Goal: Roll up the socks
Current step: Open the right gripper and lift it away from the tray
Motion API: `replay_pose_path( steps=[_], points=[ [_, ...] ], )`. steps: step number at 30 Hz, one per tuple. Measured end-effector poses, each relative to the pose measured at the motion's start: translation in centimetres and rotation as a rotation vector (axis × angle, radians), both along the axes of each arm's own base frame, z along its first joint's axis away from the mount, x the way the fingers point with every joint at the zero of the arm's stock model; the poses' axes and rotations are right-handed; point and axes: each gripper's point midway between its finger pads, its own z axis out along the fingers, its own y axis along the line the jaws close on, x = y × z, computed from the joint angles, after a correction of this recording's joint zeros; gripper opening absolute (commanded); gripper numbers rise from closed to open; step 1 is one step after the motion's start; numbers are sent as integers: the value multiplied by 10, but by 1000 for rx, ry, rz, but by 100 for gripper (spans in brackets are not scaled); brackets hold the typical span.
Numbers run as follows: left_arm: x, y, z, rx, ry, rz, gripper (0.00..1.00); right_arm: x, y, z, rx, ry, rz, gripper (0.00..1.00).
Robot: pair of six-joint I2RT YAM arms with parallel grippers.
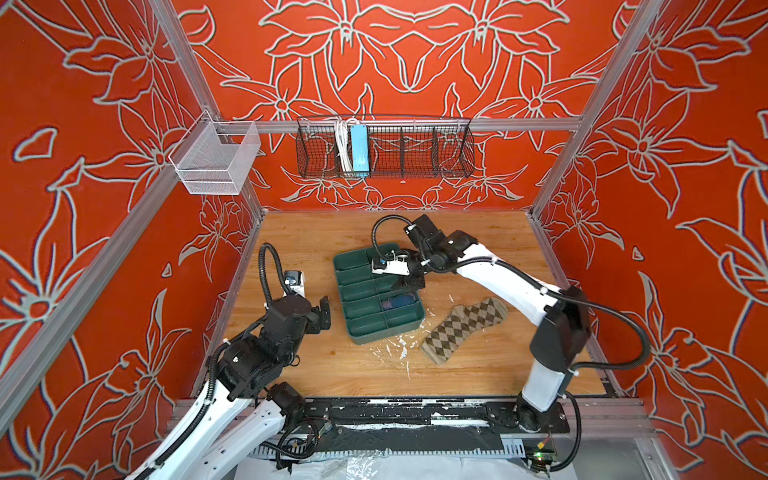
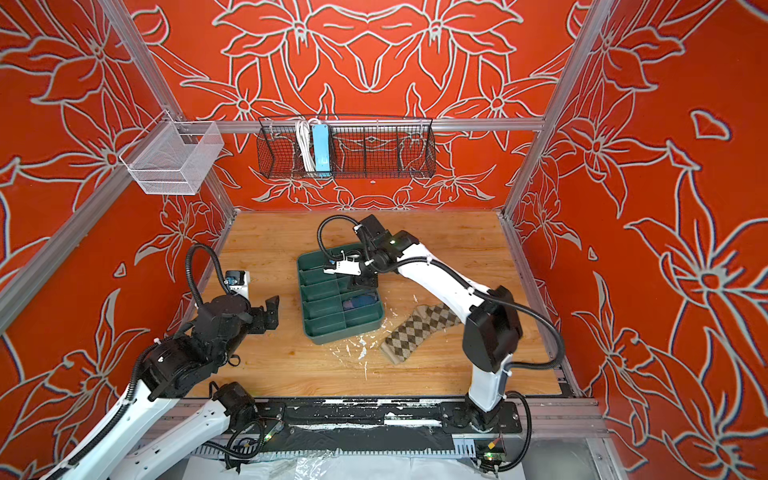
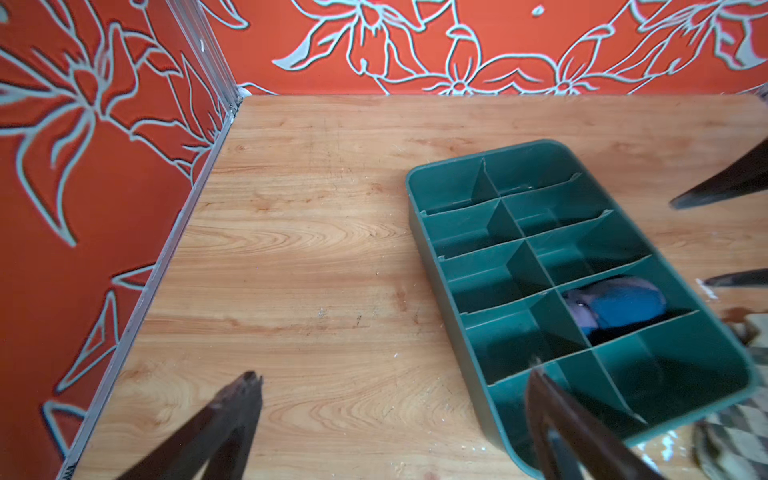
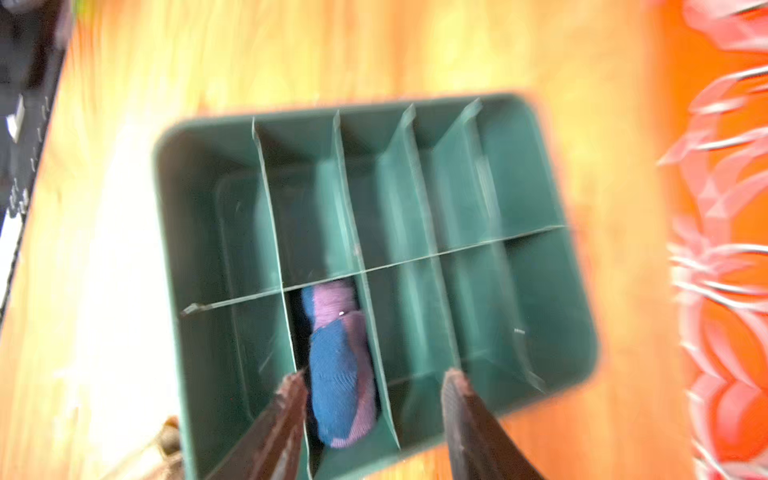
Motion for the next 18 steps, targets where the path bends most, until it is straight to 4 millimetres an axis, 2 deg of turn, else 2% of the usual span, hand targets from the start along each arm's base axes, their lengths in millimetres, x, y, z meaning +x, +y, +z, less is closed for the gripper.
replay_pose_path(
  steps=[3,6,9,11,14,18],
  points=[
    [-3,-10,17,-56,-17,-57,97,1,-15,41,158,-13,-142,64],
    [-11,-26,28,-155,-43,-143,97,15,-42,81,369,61,-369,63],
    [-19,-38,35,-307,-80,-181,97,25,-75,107,582,199,-587,49],
    [-21,-47,34,-399,-89,-202,98,26,-98,112,702,300,-711,42],
    [-18,-56,22,-519,-57,-178,97,14,-117,102,787,418,-825,38],
    [-15,-61,2,-650,36,-87,91,0,-130,88,776,475,-922,41]
  ],
)
